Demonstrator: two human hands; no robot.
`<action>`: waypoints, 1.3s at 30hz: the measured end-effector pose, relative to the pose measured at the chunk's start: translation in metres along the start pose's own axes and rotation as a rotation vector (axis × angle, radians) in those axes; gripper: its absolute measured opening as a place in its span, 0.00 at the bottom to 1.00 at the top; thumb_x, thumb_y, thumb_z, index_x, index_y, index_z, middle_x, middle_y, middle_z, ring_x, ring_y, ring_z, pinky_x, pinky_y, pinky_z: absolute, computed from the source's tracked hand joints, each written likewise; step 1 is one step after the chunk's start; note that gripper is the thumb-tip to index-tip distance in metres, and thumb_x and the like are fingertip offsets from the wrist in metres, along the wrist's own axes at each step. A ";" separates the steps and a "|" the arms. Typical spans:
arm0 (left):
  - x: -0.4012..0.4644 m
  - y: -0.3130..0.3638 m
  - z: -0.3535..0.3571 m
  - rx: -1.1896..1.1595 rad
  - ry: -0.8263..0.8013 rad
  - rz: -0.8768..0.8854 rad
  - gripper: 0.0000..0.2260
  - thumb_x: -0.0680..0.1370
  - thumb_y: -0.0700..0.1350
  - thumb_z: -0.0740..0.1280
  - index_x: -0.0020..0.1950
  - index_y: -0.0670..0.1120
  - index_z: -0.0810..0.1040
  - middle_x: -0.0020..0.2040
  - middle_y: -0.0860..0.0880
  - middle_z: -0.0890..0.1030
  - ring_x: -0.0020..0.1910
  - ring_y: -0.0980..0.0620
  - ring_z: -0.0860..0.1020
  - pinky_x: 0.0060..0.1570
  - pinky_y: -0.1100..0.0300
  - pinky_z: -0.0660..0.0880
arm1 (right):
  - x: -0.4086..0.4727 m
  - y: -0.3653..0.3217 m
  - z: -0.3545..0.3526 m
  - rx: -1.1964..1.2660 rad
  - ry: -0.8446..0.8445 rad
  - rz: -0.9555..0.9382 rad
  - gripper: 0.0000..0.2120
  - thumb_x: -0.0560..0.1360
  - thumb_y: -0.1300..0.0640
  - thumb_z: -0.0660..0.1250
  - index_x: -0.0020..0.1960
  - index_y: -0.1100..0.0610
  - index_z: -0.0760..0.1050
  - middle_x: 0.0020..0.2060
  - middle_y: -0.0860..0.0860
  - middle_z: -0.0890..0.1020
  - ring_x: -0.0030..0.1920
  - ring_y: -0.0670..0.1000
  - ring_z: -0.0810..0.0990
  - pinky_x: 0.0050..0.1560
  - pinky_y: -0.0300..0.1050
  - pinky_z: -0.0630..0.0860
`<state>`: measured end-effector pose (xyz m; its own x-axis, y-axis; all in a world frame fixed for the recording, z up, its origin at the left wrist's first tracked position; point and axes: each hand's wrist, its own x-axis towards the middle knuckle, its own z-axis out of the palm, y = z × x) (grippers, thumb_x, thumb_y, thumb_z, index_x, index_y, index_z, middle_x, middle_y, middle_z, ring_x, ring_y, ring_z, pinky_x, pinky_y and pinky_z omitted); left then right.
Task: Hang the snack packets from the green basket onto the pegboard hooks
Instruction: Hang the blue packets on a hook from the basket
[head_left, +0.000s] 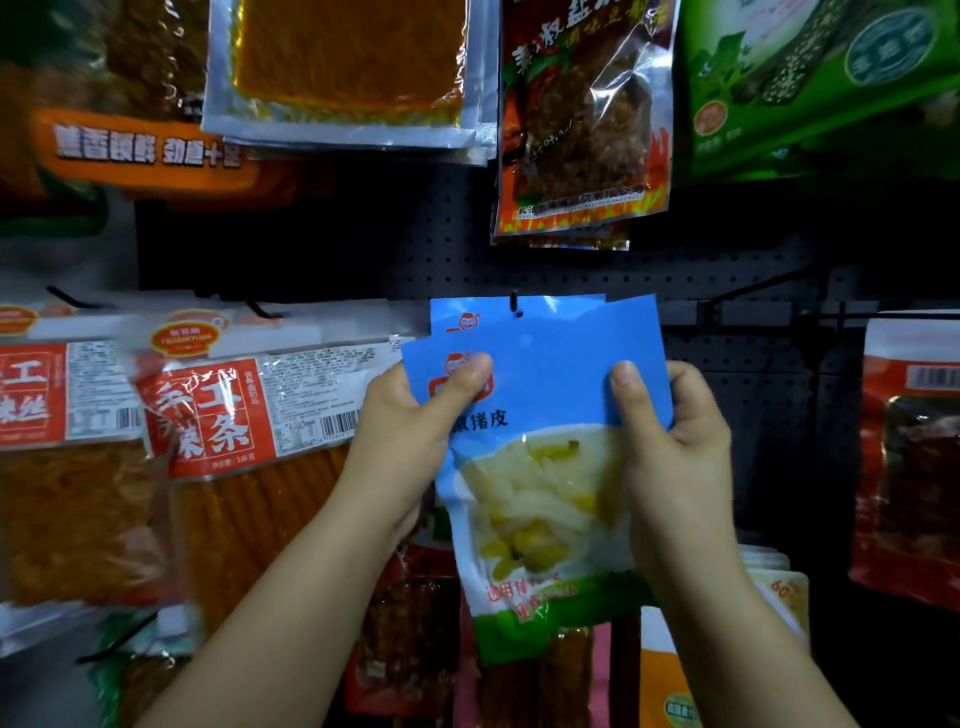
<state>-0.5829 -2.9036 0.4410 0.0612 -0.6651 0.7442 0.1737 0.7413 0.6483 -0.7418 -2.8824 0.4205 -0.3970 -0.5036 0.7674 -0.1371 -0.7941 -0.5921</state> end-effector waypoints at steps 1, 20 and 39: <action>0.000 0.001 -0.001 -0.014 0.032 0.000 0.02 0.69 0.49 0.71 0.38 0.53 0.84 0.39 0.54 0.85 0.39 0.56 0.84 0.36 0.66 0.78 | 0.000 0.000 0.002 0.024 -0.031 0.022 0.07 0.77 0.49 0.65 0.40 0.46 0.74 0.40 0.48 0.83 0.42 0.49 0.82 0.41 0.48 0.77; 0.023 0.023 0.001 0.236 0.146 0.158 0.06 0.75 0.44 0.70 0.38 0.52 0.80 0.37 0.54 0.84 0.41 0.51 0.83 0.46 0.47 0.81 | 0.034 -0.027 0.019 -0.047 -0.093 0.044 0.13 0.77 0.49 0.64 0.42 0.58 0.79 0.41 0.55 0.85 0.44 0.58 0.83 0.49 0.62 0.79; 0.042 -0.032 -0.005 0.702 0.068 0.152 0.16 0.74 0.46 0.70 0.57 0.51 0.67 0.47 0.60 0.74 0.46 0.57 0.73 0.39 0.62 0.67 | 0.069 0.027 0.022 -0.801 0.033 -0.154 0.23 0.77 0.40 0.60 0.32 0.54 0.60 0.26 0.49 0.67 0.26 0.50 0.64 0.27 0.43 0.54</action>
<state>-0.5815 -2.9555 0.4503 0.1000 -0.5374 0.8374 -0.5129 0.6934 0.5062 -0.7528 -2.9457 0.4626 -0.3461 -0.3884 0.8540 -0.7942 -0.3633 -0.4871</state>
